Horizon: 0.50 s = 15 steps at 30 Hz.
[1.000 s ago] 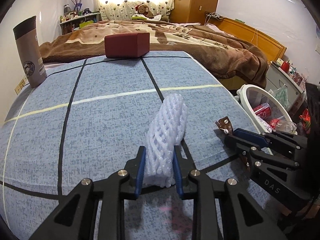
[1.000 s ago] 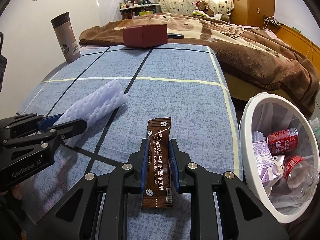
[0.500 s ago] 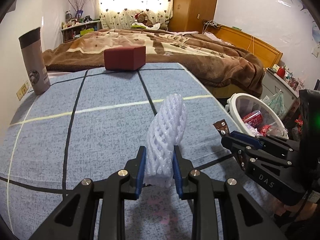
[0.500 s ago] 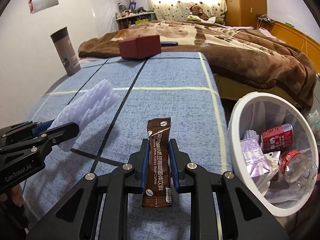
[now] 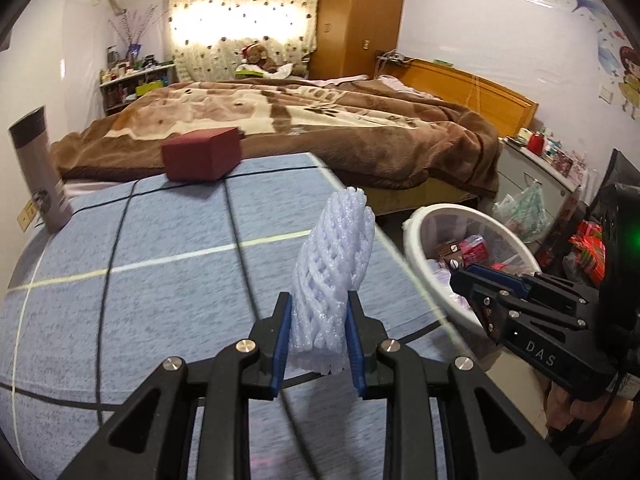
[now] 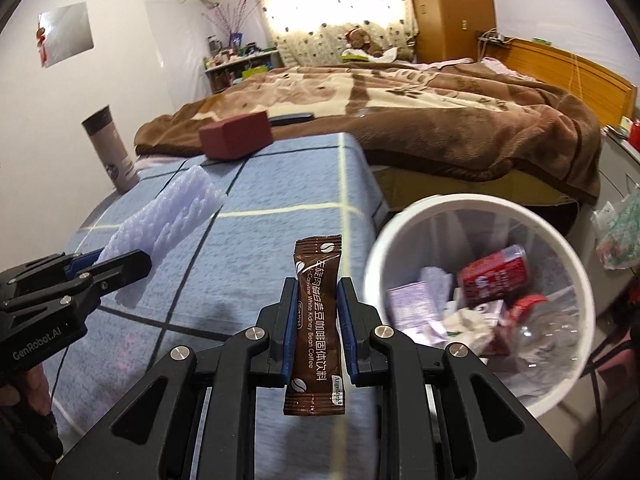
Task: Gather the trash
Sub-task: 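Carry the foam net and coffee packet over the wastebasket and open both tools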
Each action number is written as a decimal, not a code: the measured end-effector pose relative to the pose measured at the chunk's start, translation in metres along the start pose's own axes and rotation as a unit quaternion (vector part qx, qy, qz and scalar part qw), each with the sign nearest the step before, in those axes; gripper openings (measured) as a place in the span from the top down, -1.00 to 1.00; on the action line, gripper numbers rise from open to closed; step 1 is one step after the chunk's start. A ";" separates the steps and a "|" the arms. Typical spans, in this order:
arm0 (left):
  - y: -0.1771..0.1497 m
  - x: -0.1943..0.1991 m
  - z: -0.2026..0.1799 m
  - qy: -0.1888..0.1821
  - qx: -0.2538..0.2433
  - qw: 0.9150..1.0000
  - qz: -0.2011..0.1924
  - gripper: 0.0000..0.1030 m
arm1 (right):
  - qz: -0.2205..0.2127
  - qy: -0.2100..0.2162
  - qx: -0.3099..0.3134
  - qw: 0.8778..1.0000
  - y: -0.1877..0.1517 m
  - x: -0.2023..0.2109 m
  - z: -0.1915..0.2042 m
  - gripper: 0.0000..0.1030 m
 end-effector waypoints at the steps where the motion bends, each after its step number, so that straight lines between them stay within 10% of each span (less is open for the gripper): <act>1: 0.002 -0.001 -0.005 -0.003 -0.003 1.000 -0.001 0.48 | -0.005 -0.003 -0.004 1.000 0.001 0.005 -0.006 0.61; 15: 0.020 -0.028 -0.087 -0.055 -0.038 0.998 0.009 0.48 | -0.029 -0.060 -0.055 0.996 0.003 0.036 -0.084 0.61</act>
Point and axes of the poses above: each gripper's, at about its wrist camera, not at the fingertips, and x roughly against the way its jaws point, z to its left, y to its top, the point moved 4 cm from there along -x, roughly the way its jaws point, and after that the axes turned 4 degrees about y, right-handed, at the moved point
